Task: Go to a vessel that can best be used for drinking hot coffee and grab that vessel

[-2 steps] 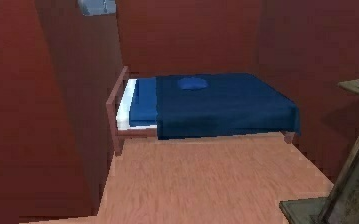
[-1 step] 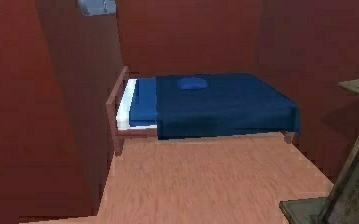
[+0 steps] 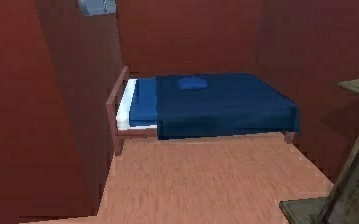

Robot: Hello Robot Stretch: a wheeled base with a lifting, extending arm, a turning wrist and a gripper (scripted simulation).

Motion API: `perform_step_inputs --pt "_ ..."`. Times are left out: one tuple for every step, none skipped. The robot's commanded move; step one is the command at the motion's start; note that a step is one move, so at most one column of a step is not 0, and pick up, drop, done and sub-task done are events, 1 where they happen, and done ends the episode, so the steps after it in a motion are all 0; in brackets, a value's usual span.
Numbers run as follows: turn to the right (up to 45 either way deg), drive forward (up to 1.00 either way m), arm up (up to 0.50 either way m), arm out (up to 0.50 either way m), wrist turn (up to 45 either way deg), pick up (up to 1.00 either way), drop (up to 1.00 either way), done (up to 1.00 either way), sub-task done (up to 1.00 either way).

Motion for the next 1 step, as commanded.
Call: perform_step_inputs --pt "0.0 0.00 0.00 0.00 45.0 0.00 0.00 0.00 0.00"
